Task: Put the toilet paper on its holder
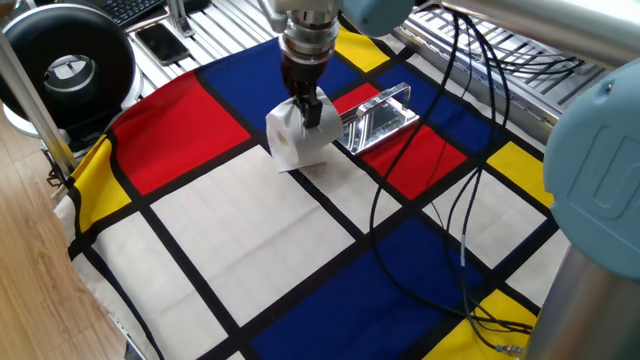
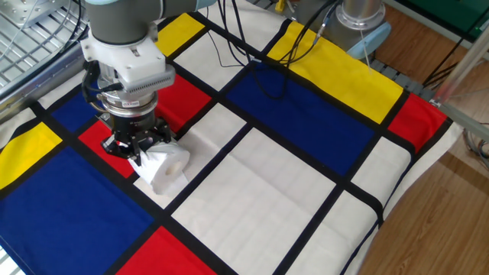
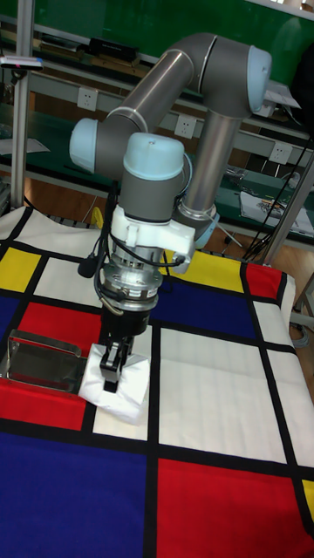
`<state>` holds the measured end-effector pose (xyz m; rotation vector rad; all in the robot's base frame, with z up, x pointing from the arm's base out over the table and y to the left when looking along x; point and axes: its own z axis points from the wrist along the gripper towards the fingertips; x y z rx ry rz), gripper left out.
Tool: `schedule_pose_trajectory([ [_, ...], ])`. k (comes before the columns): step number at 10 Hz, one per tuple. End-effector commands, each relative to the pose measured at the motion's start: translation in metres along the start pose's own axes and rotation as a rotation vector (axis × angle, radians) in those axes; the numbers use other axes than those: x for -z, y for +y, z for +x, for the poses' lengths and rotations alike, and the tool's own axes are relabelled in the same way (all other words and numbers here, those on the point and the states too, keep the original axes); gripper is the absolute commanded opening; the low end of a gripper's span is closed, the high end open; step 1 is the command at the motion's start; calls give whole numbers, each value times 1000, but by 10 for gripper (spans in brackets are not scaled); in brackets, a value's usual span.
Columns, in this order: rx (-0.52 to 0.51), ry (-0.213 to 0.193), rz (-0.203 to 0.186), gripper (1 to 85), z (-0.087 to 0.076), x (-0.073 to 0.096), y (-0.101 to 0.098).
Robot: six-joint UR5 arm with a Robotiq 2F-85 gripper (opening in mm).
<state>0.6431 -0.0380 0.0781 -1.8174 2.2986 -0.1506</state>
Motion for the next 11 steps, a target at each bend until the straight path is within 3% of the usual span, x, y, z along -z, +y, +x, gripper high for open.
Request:
schedule_pose_trajectory([
  [1, 3, -4, 13, 13, 19, -9, 0],
  [5, -4, -1, -10, 13, 29, -6, 8],
  [11, -63, -2, -18, 13, 28, -5, 10],
])
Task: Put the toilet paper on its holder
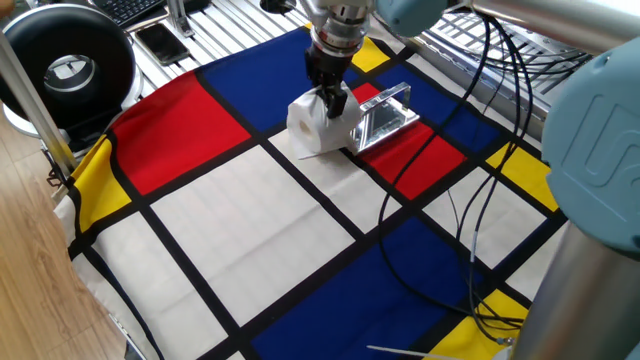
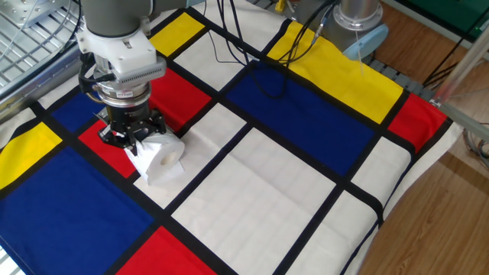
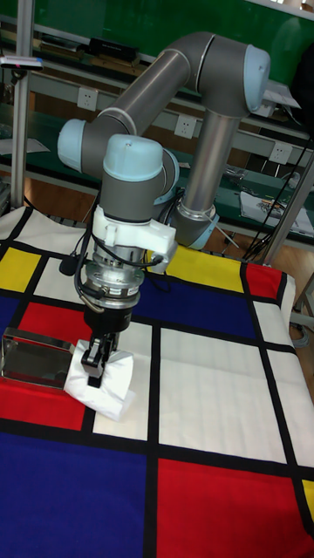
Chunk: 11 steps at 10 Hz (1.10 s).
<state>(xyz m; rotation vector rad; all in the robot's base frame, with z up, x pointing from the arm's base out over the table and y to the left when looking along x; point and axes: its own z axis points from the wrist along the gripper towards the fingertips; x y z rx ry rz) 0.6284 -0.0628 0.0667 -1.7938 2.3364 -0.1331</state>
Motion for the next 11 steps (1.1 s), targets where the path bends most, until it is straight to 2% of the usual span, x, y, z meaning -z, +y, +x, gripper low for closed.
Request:
schedule_pose_trajectory([
  [1, -39, -2, 1, 13, 2, 1, -1],
  [8, -67, 28, 0, 13, 9, 1, 0],
  [10, -82, 8, -15, 13, 4, 1, 4],
  [11, -83, 3, -10, 13, 3, 1, 2],
])
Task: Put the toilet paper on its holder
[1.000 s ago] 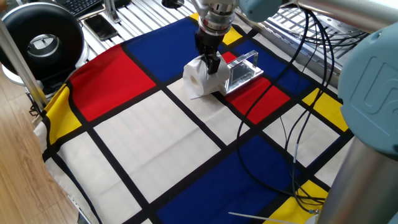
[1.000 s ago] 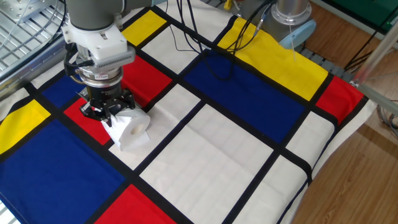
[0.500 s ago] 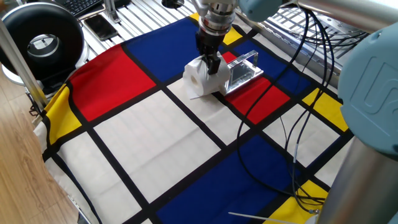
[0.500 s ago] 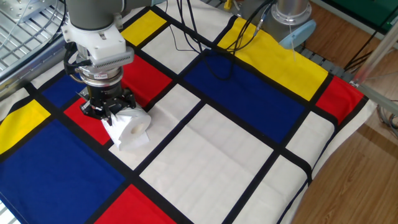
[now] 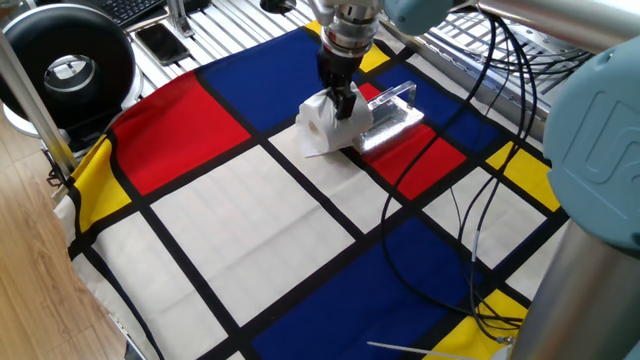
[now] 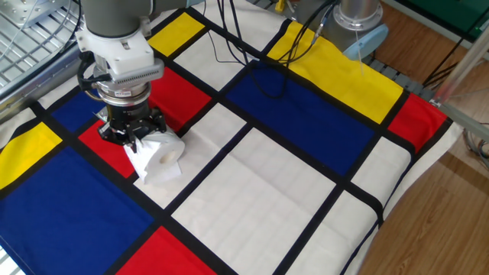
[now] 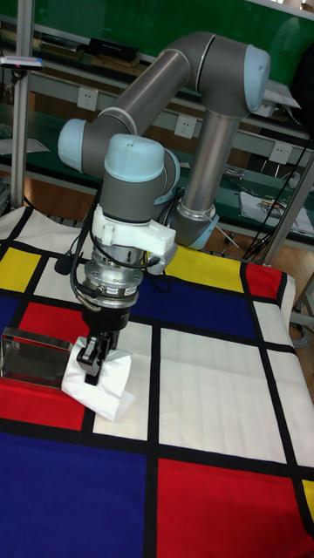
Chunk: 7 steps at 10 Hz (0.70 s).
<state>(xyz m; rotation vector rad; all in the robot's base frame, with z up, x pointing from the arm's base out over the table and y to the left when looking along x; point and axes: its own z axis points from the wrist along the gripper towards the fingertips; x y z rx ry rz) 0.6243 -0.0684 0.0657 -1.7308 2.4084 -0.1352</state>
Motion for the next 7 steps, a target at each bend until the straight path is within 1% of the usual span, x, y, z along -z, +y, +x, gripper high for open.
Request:
schedule_pose_trajectory([
  [1, -23, -28, -2, 13, -6, 1, 0],
  [3, -17, -28, -2, 13, -6, 1, 0],
  [5, -11, -21, -11, 13, -4, 1, 2],
  [7, -14, -19, -7, 13, -7, 2, -2],
])
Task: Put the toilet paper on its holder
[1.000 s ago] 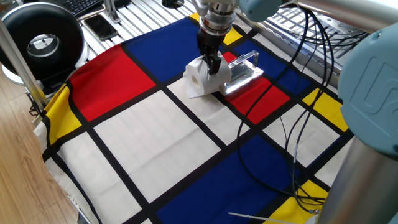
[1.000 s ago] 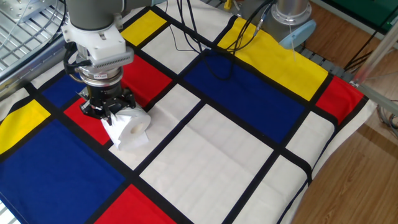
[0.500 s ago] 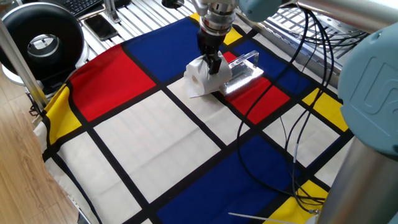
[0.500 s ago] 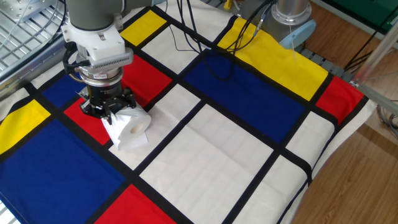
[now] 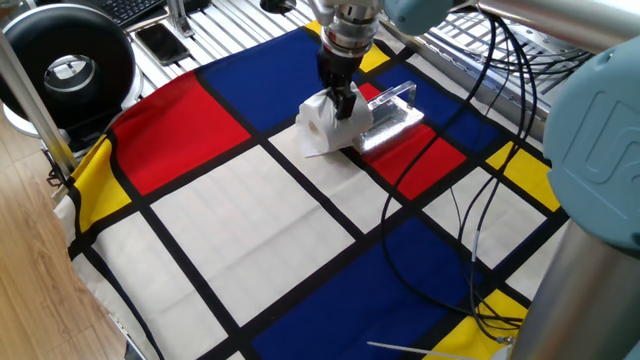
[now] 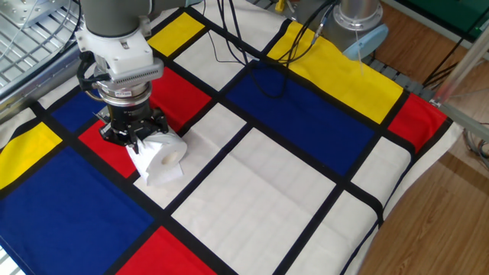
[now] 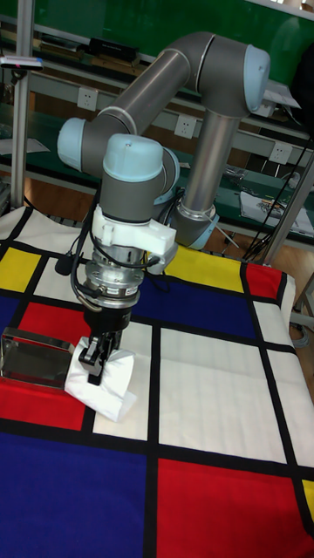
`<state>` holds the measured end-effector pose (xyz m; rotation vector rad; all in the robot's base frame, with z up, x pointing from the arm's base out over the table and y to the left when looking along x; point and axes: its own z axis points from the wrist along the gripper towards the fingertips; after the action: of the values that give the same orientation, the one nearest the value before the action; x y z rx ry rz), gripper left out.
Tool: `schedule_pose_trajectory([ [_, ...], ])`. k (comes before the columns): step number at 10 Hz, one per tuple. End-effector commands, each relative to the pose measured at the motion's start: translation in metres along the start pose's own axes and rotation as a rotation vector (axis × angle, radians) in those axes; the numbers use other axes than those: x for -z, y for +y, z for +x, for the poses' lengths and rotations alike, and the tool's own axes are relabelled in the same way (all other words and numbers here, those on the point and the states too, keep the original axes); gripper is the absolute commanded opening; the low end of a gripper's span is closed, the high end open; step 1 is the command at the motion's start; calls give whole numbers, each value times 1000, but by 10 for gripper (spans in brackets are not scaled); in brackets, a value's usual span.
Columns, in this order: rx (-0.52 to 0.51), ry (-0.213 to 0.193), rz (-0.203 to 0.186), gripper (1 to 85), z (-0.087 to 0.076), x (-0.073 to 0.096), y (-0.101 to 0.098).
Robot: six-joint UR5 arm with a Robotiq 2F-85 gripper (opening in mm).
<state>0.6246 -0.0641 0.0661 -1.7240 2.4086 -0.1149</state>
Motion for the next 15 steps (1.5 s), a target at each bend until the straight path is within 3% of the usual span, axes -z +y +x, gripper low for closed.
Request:
schedule_pose_trajectory([
  [1, -3, -8, -4, 13, -3, 1, -5],
  [5, 33, 13, -5, 13, 5, 0, -21],
  [6, 19, -7, -32, 13, 1, 0, -15],
  [11, -36, -10, -23, 13, -18, 2, -1],
  [15, -30, 4, -8, 13, -12, 6, 3],
])
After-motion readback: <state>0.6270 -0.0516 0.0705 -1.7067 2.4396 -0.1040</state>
